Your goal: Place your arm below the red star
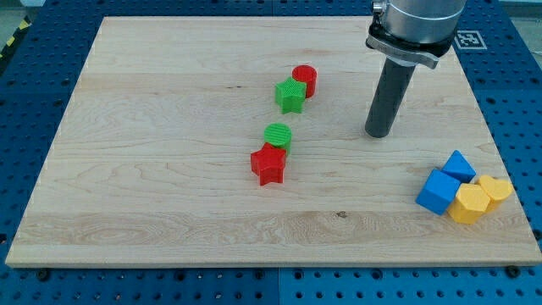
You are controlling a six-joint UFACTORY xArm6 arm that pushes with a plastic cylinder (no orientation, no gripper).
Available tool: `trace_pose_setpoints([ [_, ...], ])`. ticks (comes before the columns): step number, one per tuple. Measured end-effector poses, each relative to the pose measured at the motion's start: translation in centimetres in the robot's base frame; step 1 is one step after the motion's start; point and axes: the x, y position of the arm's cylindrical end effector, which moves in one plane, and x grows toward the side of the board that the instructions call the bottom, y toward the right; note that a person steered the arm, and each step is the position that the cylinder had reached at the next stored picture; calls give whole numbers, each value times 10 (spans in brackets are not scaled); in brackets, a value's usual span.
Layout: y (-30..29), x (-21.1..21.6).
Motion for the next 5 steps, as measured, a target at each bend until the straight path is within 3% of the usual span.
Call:
trace_pose_setpoints([
  [2,-26,24],
  [4,-69,115],
  [5,-105,130],
])
